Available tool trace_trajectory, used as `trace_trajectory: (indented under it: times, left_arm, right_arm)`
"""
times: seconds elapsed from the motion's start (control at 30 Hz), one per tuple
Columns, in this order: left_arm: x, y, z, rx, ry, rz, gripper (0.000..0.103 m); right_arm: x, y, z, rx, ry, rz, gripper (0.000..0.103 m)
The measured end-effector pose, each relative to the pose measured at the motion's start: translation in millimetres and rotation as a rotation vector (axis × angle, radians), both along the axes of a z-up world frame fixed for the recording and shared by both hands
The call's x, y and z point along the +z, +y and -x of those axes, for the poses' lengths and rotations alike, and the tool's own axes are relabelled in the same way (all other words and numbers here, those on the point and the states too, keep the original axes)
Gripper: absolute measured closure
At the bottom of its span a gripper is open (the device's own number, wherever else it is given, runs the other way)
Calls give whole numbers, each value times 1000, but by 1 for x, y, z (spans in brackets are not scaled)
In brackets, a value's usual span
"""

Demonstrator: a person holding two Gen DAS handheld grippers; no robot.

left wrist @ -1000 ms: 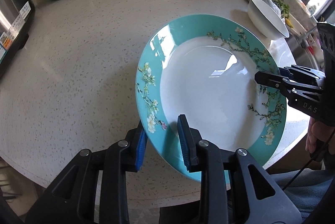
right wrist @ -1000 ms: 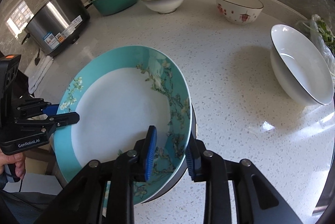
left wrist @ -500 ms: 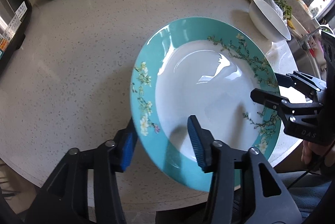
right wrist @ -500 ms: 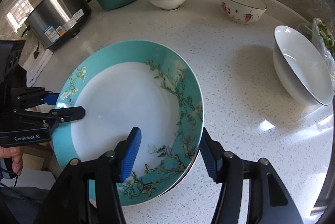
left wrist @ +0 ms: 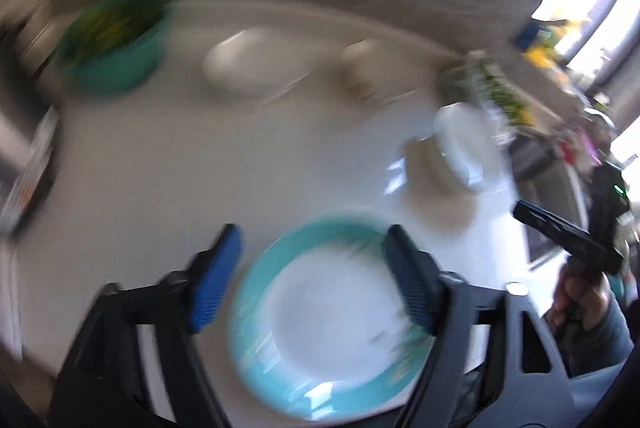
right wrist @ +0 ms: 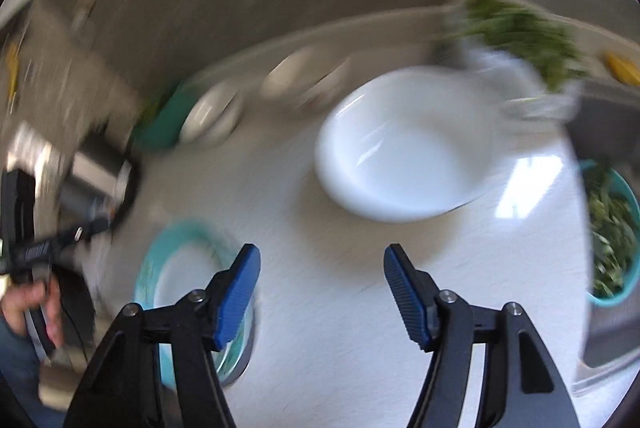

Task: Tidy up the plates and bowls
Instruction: 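Move both tools to the large white bowl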

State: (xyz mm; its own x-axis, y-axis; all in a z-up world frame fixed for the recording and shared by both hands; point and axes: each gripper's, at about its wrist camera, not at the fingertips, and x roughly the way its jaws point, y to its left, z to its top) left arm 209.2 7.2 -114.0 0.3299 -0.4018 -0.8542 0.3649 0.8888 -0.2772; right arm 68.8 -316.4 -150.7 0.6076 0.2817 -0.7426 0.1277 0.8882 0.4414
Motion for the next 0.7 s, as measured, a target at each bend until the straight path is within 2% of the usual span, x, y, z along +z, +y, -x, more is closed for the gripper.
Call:
trace_trajectory:
  times: [0.1,0.17,0.23,0.33,0.43,0.53,0.7]
  left_arm:
    - [-1,-85,-29,-180,-2,27,23]
    - [-13,-127,-46,-228,12,-19,23]
    - [-31,-168,-63,-282,40,-61,23]
    - [-58,-202,-88,-301,104,-87,23]
    - [-84,-220,-109,-286,160,-90,23]
    - [-98,-236,-117,-303,203,-36,23]
    - [-121,-244,-131,-251,239,1,21]
  right_arm:
    - [1,-60,2,-143,1,-82,31]
    - [-3,-87,-1,-197,16,-106,30]
    - [-9,-103,-10,-198,32,-133,30]
    - [-24,-116,-19,-210,65,-133,30]
    - [-44,-126,-39,-198,106,-196,30]
    - [-56,-130,-52,-178,142,-233,30]
    - [-62,-130,-64,-151,148,-238,30]
